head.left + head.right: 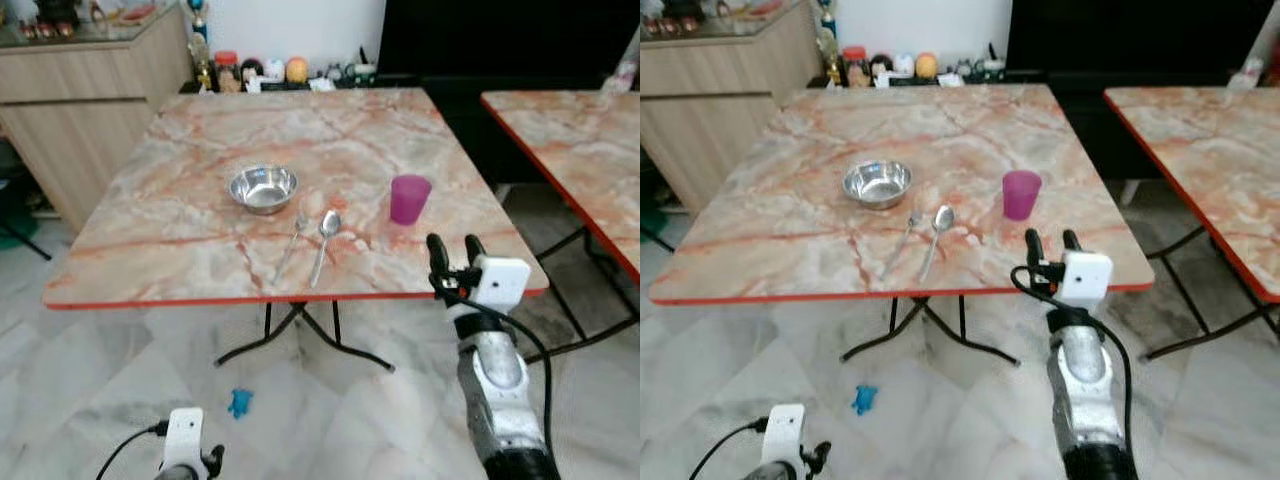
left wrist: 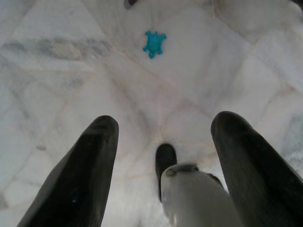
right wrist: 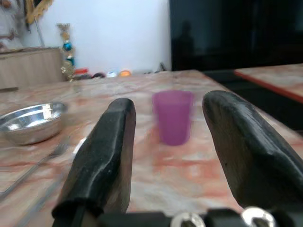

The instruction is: Setting the table

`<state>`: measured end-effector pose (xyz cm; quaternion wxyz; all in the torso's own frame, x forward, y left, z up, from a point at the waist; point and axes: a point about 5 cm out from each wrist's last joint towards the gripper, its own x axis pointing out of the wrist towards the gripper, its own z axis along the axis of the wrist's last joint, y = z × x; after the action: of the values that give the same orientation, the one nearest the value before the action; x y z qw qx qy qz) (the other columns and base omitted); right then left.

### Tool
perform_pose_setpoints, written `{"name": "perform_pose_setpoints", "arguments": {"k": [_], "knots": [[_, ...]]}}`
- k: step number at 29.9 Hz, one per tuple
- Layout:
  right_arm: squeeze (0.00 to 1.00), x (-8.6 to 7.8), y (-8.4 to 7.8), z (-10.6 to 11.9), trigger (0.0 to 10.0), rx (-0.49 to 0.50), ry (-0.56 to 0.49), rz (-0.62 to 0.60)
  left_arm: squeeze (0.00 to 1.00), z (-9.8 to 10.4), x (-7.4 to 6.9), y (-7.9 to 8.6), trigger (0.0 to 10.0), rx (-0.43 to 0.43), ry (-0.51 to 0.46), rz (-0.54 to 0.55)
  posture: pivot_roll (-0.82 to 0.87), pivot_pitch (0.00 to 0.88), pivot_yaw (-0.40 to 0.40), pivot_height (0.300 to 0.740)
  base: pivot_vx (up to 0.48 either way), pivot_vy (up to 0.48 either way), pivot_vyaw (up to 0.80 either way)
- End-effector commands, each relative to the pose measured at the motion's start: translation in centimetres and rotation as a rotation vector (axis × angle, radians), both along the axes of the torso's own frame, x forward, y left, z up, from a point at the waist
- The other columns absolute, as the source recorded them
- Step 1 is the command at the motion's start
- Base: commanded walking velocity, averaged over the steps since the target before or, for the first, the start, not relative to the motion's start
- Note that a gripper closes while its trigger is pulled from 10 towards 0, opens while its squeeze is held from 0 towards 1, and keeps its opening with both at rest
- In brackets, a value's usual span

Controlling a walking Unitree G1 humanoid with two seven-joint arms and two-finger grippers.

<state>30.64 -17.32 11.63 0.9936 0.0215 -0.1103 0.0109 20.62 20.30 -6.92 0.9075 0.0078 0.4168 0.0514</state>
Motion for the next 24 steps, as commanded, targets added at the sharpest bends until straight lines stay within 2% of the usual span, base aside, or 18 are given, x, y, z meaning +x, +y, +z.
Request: {"name": "perform_pose_setpoints", "arguments": {"k": [1, 24], "knots": [[0.0, 0.37, 0.97, 0.68, 10.0, 0.01, -0.025, 0.028, 0.0, -0.27, -0.65, 0.58, 10.0, 0.014, 0.025, 0.006, -0.02, 0.0, -0.001, 0.74, 0.0, 0.334, 0.0], [0.0, 0.32, 1.09, 0.61, 10.0, 0.009, -0.023, 0.034, 0.0, -0.34, -0.75, 0.49, 10.0, 0.014, 0.025, 0.012, -0.02, 0.0, -0.007, 0.74, 0.0, 0.316, 0.0]]}}
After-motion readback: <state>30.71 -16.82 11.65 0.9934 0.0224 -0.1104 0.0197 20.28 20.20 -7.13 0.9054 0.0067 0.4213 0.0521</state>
